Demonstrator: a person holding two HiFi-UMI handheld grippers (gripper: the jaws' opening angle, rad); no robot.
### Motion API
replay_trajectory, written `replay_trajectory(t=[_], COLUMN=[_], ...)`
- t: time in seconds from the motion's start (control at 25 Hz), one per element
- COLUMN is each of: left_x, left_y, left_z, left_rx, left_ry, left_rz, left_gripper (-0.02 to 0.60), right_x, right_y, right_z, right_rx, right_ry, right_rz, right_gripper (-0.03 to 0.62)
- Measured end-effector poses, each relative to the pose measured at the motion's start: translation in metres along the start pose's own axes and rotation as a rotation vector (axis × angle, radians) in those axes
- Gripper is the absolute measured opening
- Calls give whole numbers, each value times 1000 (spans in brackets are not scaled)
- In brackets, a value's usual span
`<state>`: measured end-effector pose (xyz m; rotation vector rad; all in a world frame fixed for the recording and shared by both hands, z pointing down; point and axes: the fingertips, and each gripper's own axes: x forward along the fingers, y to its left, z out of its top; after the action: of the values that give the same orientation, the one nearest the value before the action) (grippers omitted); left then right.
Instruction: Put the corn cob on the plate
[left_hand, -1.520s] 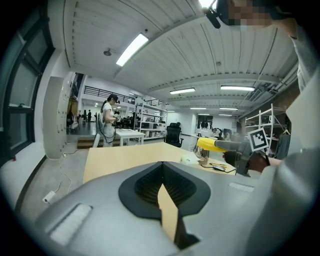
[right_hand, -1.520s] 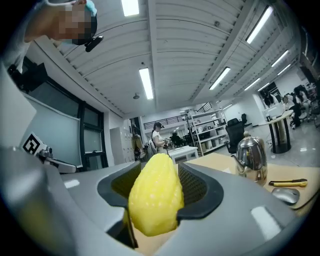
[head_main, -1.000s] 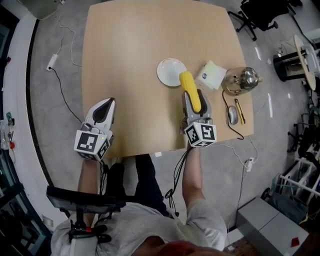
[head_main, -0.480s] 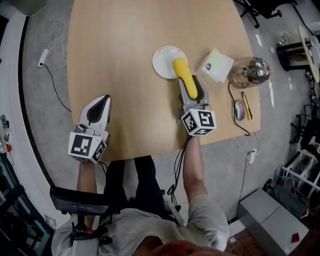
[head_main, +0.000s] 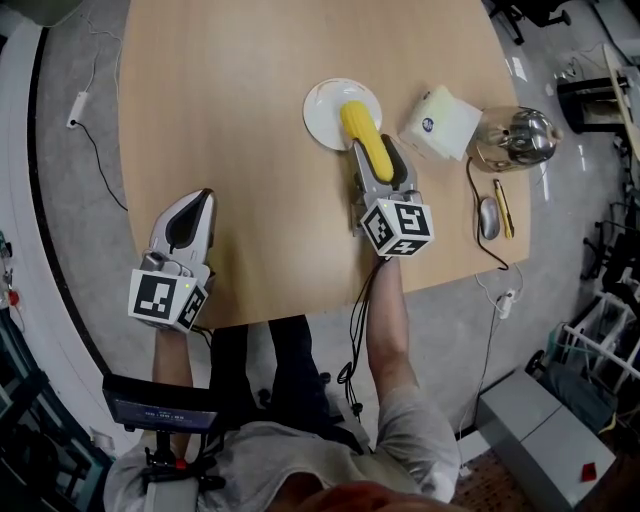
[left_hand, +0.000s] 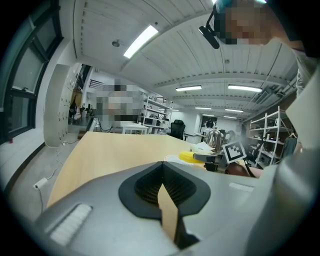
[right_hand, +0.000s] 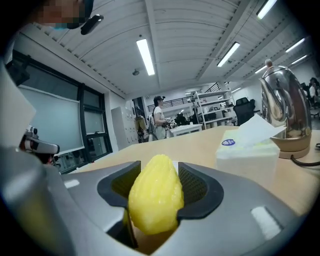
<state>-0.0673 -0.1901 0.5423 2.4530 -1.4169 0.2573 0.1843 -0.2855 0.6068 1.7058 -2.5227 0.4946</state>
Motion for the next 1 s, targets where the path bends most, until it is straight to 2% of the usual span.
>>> replay_trajectory(t=[0.4, 0.6, 1.0], left_x=[9, 11, 13], left_y=[-1, -1, 4], left_z=[-1, -1, 5], left_rx=[-13, -20, -36], left_ry=[-1, 0, -12], left_rz=[-5, -5, 9], left_gripper=[20, 20, 20], right_x=[9, 15, 25], right_y=[-16, -18, -18], right_z=[-11, -15, -15], right_rx=[-9, -48, -53], right_ry=[55, 90, 138], right_rz=[-33, -44, -44], right_gripper=[241, 241, 242])
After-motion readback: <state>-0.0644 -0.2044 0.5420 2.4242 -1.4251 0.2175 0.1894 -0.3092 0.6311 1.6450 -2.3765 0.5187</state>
